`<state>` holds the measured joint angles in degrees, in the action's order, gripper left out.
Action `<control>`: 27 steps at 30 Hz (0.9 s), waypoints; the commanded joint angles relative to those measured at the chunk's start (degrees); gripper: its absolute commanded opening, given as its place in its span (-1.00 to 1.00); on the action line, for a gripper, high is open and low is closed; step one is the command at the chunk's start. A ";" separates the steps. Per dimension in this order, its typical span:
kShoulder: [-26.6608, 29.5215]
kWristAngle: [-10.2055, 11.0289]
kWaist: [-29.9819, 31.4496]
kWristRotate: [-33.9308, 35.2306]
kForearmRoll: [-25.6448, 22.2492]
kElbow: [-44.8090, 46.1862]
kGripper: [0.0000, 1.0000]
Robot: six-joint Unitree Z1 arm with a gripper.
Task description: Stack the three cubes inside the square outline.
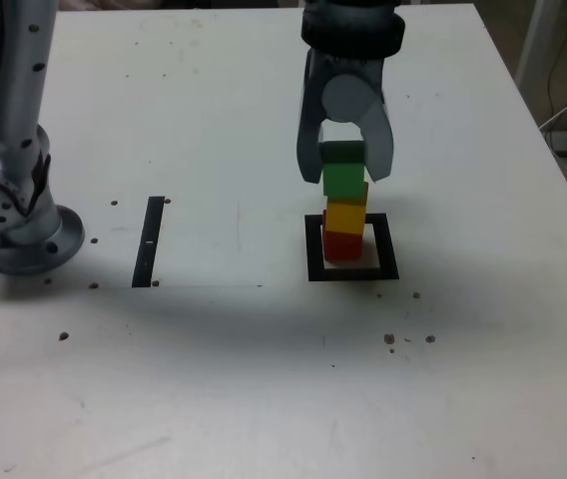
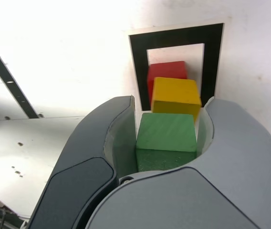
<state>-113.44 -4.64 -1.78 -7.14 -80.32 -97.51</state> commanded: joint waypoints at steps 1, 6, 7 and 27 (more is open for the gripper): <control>0.43 0.34 0.26 0.24 0.29 0.25 -0.30; 0.29 1.11 0.34 0.51 0.73 0.49 -0.30; 0.23 1.14 0.33 0.53 0.75 0.55 -0.27; 0.34 0.48 0.12 0.55 2.55 2.53 0.96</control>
<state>-113.45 -4.11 -1.56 -6.66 -77.91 -94.75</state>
